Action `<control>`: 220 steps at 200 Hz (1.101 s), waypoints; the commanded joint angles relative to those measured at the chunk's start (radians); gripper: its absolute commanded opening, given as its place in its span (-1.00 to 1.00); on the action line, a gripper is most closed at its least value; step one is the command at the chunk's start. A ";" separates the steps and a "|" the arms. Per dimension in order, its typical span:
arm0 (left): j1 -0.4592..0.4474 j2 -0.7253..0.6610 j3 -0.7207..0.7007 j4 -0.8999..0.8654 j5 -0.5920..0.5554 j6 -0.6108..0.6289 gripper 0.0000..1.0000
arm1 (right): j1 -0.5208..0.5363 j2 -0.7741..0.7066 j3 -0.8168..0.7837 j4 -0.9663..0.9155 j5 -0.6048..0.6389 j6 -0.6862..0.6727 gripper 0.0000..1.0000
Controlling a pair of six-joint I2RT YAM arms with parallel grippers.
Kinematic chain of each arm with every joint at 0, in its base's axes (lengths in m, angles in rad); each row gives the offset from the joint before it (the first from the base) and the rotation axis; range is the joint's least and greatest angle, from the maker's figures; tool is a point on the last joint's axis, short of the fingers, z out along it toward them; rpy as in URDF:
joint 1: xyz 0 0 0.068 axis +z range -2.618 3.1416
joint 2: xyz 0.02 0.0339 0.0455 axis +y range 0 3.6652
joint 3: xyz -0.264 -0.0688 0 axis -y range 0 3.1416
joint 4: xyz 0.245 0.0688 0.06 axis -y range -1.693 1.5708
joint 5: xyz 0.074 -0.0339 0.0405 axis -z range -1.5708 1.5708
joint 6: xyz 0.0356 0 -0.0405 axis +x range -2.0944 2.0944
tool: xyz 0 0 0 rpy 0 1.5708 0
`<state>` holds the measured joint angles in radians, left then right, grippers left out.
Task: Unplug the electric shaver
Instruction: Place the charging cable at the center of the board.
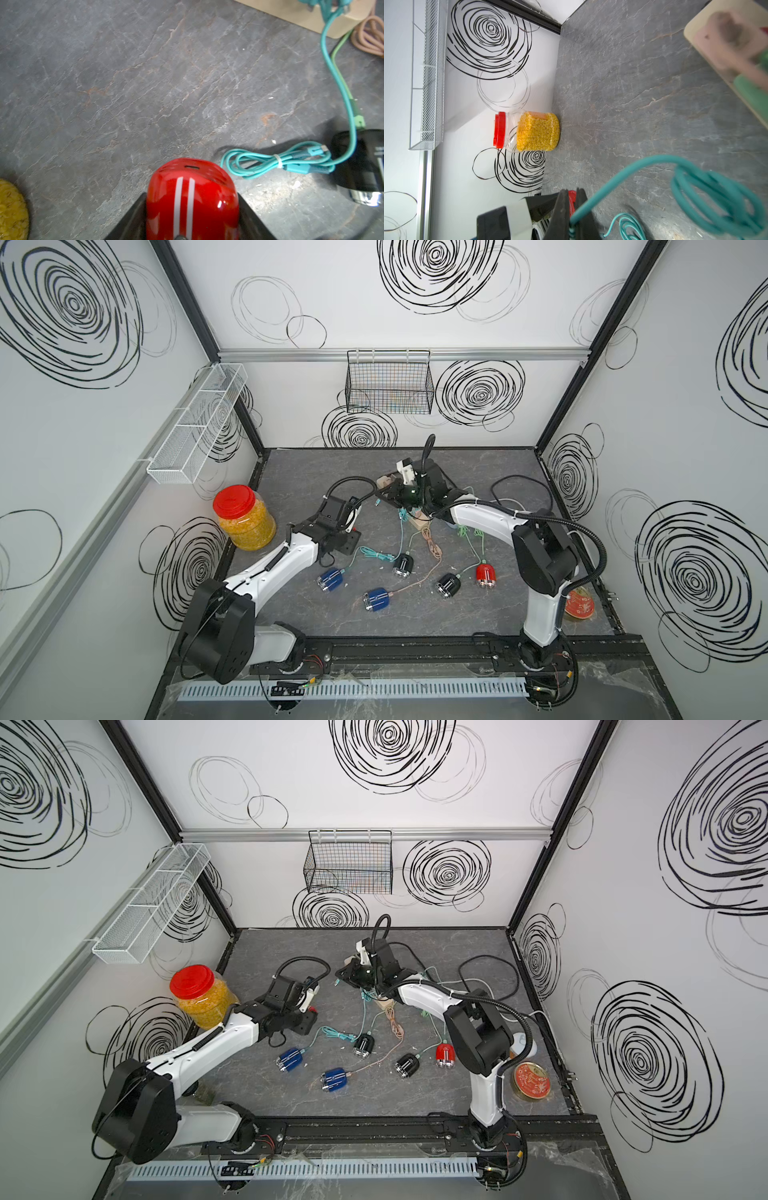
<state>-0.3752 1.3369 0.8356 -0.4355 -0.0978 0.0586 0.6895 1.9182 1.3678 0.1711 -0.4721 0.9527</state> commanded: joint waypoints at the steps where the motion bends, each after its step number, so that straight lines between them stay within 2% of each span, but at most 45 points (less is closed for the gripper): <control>1: 0.058 0.024 0.007 -0.007 -0.051 -0.040 -0.86 | 0.033 0.026 0.045 0.001 -0.003 0.009 -1.00; 34: 0.126 0.087 0.029 -0.038 -0.119 -0.050 -0.86 | 0.063 0.112 0.090 0.019 -0.024 0.051 -1.00; 103: 0.219 0.216 0.086 -0.045 -0.136 -0.023 -0.83 | 0.128 0.306 0.233 0.026 -0.062 0.112 -1.00; 134: 0.228 0.263 0.112 -0.056 -0.144 -0.019 -0.80 | 0.134 0.375 0.280 0.027 -0.077 0.139 -1.00; 220: 0.259 0.309 0.126 -0.055 -0.116 -0.013 -0.70 | 0.156 0.496 0.427 -0.116 -0.038 0.101 -1.00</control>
<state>-0.1265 1.6379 0.9318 -0.4812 -0.2241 0.0307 0.8307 2.3875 1.7557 0.1139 -0.5213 1.0706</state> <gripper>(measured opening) 0.603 0.060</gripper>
